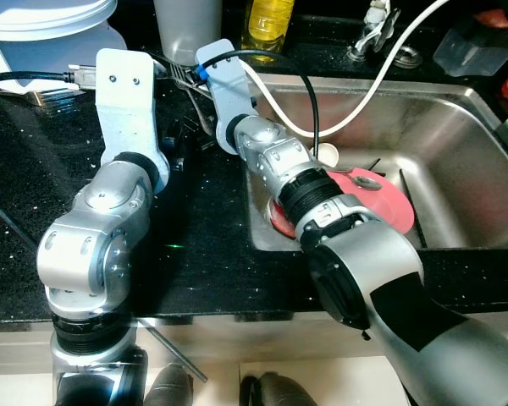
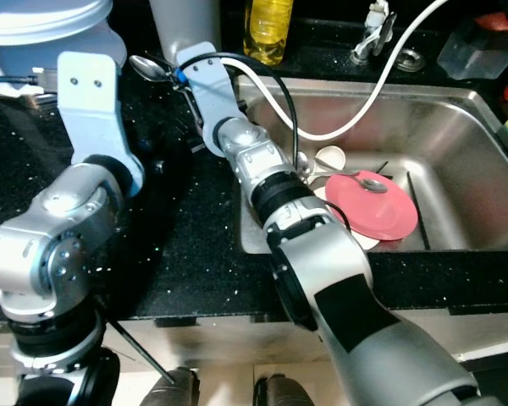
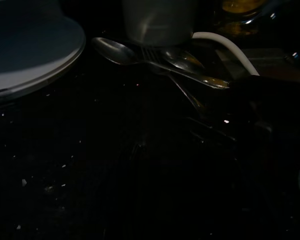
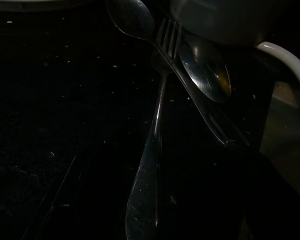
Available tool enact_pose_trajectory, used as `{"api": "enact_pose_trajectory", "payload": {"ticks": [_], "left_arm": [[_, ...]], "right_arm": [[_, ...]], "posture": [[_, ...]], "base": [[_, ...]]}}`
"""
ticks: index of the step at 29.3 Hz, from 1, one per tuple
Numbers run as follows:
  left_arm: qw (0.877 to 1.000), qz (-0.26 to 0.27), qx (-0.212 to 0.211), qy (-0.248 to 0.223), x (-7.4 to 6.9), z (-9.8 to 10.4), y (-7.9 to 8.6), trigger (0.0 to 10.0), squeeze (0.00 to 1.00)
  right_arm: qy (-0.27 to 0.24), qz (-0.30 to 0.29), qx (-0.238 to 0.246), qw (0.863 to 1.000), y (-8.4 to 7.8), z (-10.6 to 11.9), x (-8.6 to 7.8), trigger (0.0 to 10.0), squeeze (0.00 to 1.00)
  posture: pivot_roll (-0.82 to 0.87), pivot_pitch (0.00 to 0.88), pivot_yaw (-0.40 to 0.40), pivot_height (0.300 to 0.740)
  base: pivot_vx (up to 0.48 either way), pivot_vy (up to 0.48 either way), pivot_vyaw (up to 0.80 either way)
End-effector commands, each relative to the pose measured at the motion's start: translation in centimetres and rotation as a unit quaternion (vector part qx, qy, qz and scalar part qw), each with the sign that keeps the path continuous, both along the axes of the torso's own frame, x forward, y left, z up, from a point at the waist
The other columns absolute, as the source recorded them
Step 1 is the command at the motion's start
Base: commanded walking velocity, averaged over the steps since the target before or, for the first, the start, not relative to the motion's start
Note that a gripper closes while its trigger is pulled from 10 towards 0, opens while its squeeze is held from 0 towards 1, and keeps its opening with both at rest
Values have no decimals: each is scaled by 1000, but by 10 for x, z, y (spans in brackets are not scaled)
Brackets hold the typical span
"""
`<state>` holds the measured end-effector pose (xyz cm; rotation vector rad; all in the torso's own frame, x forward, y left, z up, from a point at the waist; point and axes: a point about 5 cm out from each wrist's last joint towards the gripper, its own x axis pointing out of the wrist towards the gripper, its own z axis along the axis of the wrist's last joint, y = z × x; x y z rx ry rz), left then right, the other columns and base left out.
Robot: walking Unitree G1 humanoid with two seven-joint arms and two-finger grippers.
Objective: Kitchen organization
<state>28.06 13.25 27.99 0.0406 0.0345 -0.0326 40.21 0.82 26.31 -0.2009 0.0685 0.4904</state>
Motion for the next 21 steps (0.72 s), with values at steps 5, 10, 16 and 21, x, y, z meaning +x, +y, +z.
{"api": "enact_pose_trajectory", "payload": {"ticks": [5,10,16,21], "left_arm": [[1000,7,-2,9,-3,-5,3,10000,0],[1000,4,-3,9,0,-5,2,10000,0],[1000,3,2,7,3,-3,5,10000,0],[1000,7,0,6,1,-3,7,10000,0]], "right_arm": [[67,-7,-29,997,-4,-40,-3,2863,0],[70,-3,-23,997,-5,-40,-3,0,0],[93,2,51,994,-8,-31,-1,0,0],[79,27,94,992,-12,-10,3,0,0]], "posture": [[257,143,-120,740],[252,136,-111,740],[264,133,-105,740],[261,120,-86,740]], "base": [[0,0,0],[0,0,0],[0,0,0],[0,0,0]]}}
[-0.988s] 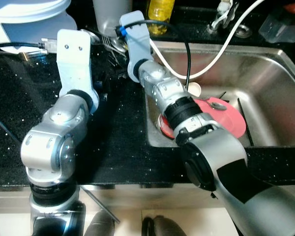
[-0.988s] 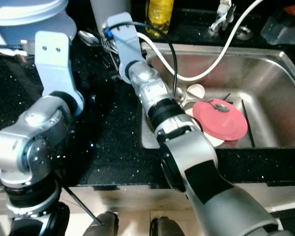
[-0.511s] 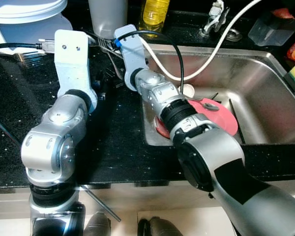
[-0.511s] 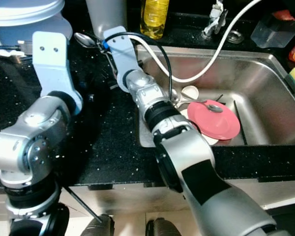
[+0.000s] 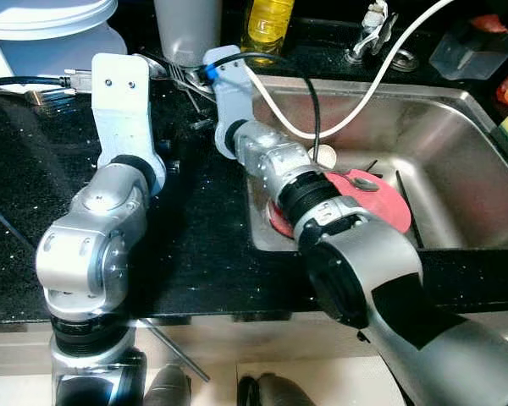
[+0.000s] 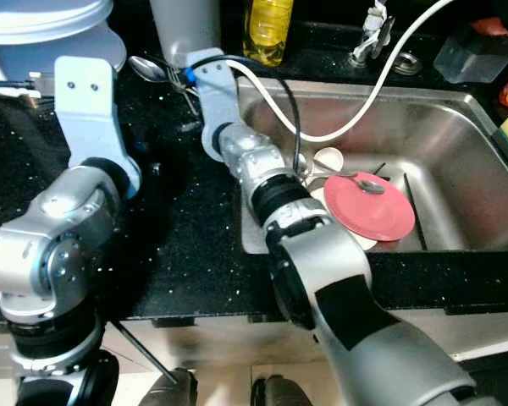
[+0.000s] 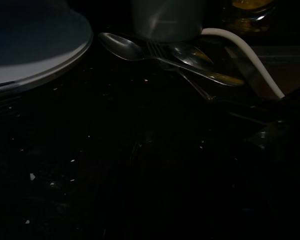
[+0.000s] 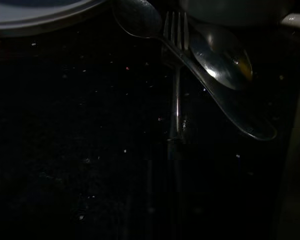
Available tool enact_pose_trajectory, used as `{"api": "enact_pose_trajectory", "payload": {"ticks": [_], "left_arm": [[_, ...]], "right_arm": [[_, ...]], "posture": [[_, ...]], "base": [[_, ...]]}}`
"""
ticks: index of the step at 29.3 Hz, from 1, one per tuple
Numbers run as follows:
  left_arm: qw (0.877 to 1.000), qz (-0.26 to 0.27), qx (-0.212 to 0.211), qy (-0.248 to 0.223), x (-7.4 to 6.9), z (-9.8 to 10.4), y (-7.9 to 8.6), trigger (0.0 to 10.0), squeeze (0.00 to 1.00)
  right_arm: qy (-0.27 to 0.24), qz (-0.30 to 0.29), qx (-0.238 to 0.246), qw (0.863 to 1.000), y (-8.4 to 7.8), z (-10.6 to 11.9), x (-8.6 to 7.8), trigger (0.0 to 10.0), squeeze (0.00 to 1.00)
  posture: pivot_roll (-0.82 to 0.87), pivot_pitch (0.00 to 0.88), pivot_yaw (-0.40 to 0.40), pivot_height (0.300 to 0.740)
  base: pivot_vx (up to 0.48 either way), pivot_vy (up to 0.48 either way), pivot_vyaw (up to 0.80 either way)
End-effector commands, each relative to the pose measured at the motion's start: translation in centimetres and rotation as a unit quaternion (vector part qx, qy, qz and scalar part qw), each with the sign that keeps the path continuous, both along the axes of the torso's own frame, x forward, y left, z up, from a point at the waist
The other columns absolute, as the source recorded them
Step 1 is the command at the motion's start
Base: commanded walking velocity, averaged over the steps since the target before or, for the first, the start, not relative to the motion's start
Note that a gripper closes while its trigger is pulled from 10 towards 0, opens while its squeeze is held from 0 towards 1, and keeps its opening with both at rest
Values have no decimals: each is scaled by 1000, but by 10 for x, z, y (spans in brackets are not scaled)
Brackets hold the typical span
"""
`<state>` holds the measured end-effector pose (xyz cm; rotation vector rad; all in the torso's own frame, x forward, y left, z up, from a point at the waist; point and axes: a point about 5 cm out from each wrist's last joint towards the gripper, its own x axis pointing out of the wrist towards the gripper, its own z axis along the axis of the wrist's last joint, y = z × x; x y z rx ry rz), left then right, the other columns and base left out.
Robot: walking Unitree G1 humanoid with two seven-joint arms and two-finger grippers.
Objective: Kitchen organization
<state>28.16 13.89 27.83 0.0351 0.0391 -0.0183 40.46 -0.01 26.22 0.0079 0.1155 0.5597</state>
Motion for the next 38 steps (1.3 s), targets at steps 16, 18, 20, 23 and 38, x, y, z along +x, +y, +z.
{"api": "enact_pose_trajectory", "payload": {"ticks": [16,18,20,23,38], "left_arm": [[1000,5,1,6,-1,-5,-2,10000,0],[1000,4,1,6,-1,-4,-2,10000,0],[1000,3,3,5,0,-5,0,10000,0],[1000,1,3,6,4,-5,3,10000,0],[992,-92,-16,-86,30,66,-44,10000,0]], "right_arm": [[-56,111,103,987,-53,61,1,0,0],[-64,114,97,987,-56,63,0,3216,0],[-76,90,73,990,-56,59,2,10000,0],[-77,34,19,996,-54,42,7,10000,0],[5,2,-22,1000,-11,-10,2,10000,424]], "posture": [[278,118,-93,740],[276,118,-91,740],[252,101,-81,740],[235,103,-71,740],[284,99,-73,740]], "base": [[0,0,0],[0,0,0],[0,0,0],[0,0,0],[0,0,0]]}}
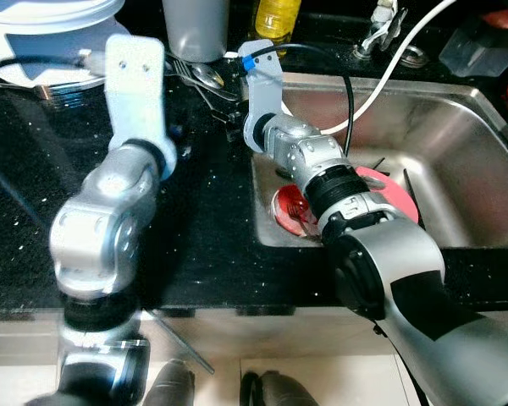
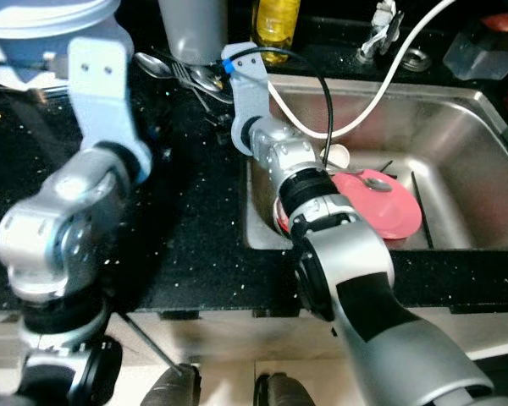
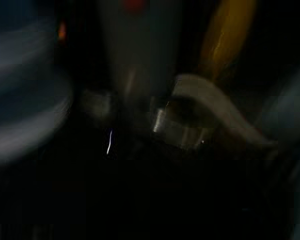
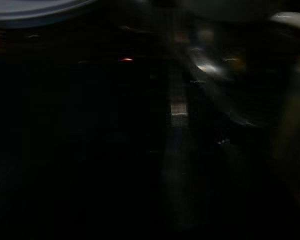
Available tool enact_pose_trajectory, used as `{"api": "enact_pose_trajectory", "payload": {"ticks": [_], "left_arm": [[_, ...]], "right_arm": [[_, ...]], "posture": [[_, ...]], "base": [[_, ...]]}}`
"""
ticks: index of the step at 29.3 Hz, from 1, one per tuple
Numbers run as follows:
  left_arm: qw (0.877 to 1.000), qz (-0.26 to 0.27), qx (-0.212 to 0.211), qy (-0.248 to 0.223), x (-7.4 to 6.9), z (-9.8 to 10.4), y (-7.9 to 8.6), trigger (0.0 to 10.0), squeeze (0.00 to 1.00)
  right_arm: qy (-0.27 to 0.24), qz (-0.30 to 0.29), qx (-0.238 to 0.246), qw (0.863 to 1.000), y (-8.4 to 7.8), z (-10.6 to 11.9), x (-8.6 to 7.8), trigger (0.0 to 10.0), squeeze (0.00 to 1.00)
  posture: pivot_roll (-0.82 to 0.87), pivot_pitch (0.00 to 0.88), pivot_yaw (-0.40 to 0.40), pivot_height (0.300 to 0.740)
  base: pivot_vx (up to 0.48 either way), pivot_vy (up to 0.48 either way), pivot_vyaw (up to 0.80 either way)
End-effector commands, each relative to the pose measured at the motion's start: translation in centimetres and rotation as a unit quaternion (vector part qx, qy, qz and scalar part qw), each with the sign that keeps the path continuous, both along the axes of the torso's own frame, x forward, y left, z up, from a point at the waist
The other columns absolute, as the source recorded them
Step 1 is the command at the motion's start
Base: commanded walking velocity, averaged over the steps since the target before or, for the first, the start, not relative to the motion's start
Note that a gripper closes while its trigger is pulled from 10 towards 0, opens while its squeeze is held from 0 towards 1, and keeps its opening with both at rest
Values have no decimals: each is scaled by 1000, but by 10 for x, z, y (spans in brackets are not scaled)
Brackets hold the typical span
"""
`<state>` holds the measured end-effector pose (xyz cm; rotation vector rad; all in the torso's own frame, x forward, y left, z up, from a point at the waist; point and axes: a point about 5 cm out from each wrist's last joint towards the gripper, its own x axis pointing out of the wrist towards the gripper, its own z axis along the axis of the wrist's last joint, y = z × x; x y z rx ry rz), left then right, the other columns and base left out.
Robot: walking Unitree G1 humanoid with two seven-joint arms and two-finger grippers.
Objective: Kitchen organization
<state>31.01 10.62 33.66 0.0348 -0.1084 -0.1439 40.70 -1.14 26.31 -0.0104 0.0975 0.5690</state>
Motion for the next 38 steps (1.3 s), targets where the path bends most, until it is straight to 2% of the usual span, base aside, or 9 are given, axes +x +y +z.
{"api": "enact_pose_trajectory", "payload": {"ticks": [1,4,8,14,15,16,17,30,38], "left_arm": [[999,-36,-14,-17,3,11,-14,10000,0],[998,-50,-5,-29,5,18,-19,10000,0],[994,-84,8,-66,10,43,-36,10000,0],[994,-86,9,-68,11,45,-37,10000,0],[995,-83,9,-61,13,41,-36,10000,0],[995,-83,9,-61,13,41,-36,10000,0],[995,-78,8,-55,13,37,-34,10000,0],[998,-56,5,-40,14,27,-24,10000,0],[999,-41,4,-31,11,22,-19,10000,0]], "right_arm": [[17,-2,-18,1000,3,-11,-1,10000,0],[16,-1,-20,1000,8,-12,-2,10000,0],[8,-6,-29,1000,17,-10,-4,10000,0],[17,-9,-39,999,19,-15,-5,10000,0],[33,-8,-53,998,19,-26,-7,6275,0],[33,-8,-53,998,19,-26,-7,6275,0],[41,-9,-64,997,18,-34,-8,0,0],[57,7,-49,997,18,-42,-10,0,0],[22,33,-32,999,15,-22,-7,0,0]], "posture": [[284,99,-69,740],[284,98,-67,740],[275,86,-63,740],[279,83,-60,740],[288,85,-65,740],[288,85,-65,740],[291,86,-71,740],[289,81,-74,740],[297,86,-73,740]], "base": [[0,0,0],[0,0,0],[0,0,0],[0,0,0],[0,0,0],[0,0,0],[0,0,0],[0,0,0],[0,0,0]]}}
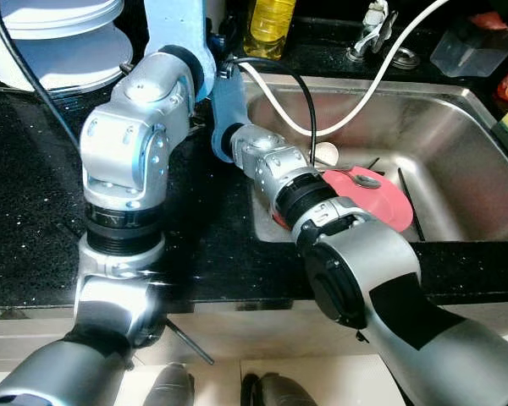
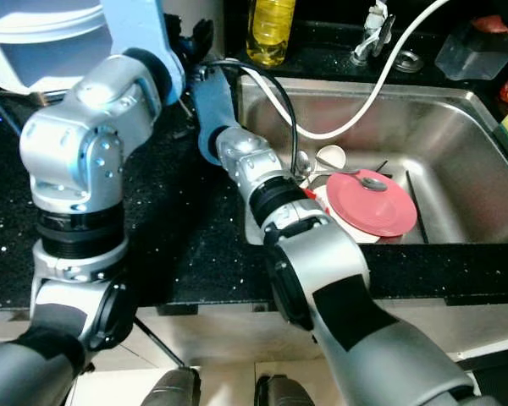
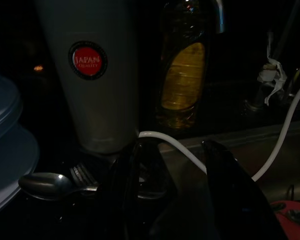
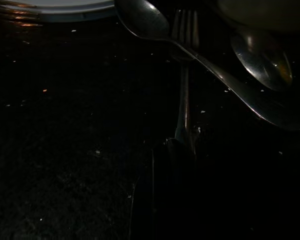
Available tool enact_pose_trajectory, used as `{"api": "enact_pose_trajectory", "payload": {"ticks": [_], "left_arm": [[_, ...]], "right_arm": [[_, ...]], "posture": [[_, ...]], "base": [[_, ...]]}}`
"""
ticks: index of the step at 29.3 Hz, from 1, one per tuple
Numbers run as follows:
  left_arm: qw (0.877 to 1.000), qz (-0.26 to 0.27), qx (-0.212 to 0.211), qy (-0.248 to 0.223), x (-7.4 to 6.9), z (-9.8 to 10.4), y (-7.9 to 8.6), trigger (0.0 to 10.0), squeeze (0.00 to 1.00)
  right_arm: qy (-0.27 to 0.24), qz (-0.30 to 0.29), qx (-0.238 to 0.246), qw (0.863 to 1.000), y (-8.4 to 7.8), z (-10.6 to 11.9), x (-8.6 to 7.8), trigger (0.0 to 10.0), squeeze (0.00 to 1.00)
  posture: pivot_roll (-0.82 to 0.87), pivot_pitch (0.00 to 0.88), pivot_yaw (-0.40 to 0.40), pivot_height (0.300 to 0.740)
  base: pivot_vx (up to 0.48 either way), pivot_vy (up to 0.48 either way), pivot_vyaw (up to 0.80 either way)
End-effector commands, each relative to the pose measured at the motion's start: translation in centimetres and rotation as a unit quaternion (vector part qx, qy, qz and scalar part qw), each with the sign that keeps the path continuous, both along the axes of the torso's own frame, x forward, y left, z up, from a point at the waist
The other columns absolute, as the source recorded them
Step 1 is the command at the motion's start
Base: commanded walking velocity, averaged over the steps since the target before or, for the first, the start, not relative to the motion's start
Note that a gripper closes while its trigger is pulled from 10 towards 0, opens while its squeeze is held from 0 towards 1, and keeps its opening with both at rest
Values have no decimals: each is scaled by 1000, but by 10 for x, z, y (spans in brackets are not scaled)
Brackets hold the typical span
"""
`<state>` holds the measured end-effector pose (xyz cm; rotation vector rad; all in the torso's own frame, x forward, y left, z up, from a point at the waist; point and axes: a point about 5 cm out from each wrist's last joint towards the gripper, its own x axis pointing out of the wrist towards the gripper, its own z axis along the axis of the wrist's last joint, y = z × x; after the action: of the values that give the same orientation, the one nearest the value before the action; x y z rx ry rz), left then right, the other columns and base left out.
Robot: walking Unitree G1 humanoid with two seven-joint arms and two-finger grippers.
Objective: Kitchen organization
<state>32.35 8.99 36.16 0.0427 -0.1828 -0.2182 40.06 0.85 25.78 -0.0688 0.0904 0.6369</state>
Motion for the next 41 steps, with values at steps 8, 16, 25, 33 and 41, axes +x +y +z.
{"api": "enact_pose_trajectory", "payload": {"ticks": [8,16,25,33,41], "left_arm": [[1000,15,-5,14,-8,-12,11,10000,0],[1000,18,-8,24,-6,-20,19,10000,0],[1000,4,-7,22,-4,-16,13,10000,0],[1000,6,-5,21,-6,-14,12,10000,0],[1000,14,-5,23,-9,-16,15,10000,0]], "right_arm": [[-46,65,52,995,-33,34,4,10000,0],[-89,76,89,989,-65,63,0,10000,0],[15,14,42,999,-29,2,5,10000,1000],[45,-16,51,998,-4,-6,0,10000,1000],[43,-43,24,998,7,-7,-2,10000,0]], "posture": [[272,86,-56,740],[250,79,-38,740],[251,86,-28,740],[284,96,-46,740],[293,101,-58,740]], "base": [[0,0,0],[0,0,0],[0,0,0],[0,0,0],[0,0,0]]}}
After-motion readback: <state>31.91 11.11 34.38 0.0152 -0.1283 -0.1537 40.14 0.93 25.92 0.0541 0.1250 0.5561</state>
